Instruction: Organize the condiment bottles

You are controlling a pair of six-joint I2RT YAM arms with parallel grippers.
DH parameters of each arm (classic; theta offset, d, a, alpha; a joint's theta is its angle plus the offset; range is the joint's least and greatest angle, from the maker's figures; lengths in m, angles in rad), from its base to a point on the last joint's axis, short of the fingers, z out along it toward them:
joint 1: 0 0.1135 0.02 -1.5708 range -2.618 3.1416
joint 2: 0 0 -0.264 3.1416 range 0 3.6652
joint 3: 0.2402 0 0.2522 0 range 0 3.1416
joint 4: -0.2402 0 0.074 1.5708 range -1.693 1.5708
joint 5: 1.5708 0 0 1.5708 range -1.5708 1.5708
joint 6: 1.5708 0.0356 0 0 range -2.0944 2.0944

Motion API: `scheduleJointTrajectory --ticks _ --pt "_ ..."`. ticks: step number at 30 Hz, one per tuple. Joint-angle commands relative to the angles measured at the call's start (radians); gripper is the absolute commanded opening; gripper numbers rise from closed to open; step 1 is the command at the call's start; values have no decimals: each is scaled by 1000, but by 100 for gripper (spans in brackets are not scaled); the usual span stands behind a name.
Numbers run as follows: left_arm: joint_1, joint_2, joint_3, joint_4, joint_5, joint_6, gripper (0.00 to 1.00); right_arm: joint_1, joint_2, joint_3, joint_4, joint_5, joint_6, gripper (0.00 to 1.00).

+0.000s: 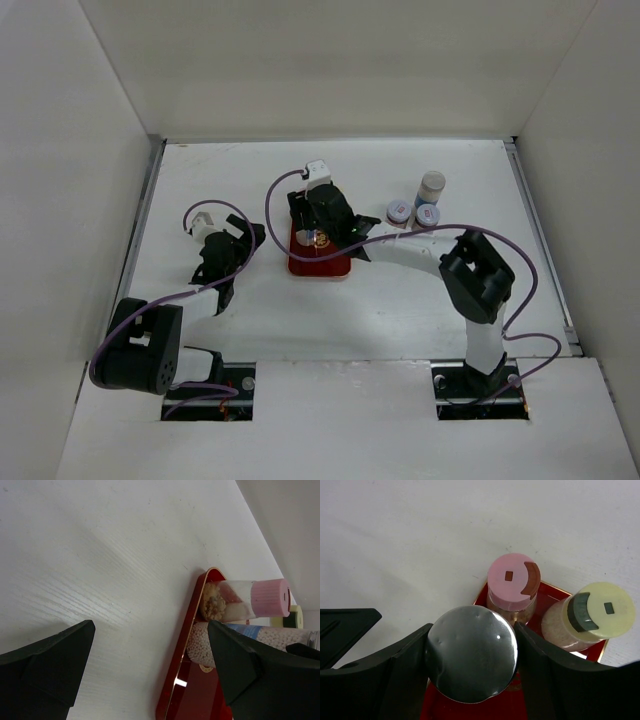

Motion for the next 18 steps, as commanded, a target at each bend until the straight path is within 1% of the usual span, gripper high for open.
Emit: scheduleJointTrajectory --ticks 1,3,8,10,13,15,18 --pt "1 -20 -9 47 3 -5 100 -2 -5 54 149 27 -2 56" --pt "4 -11 -7 47 3 -4 100 -2 -1 46 155 35 -1 60" --pt "1 -14 -7 47 5 -5 100 -2 -16 18 163 60 2 80" --pt "6 -5 -7 47 12 -7 100 -2 -37 15 153 50 3 85" --pt "1 -8 -4 47 11 -7 100 -2 -111 -17 143 47 -10 90" --pt "1 -7 -4 47 5 -5 100 -2 -194 -49 123 47 -10 91" --pt "7 -1 -6 47 17 -8 100 -34 -312 -107 107 50 -17 92"
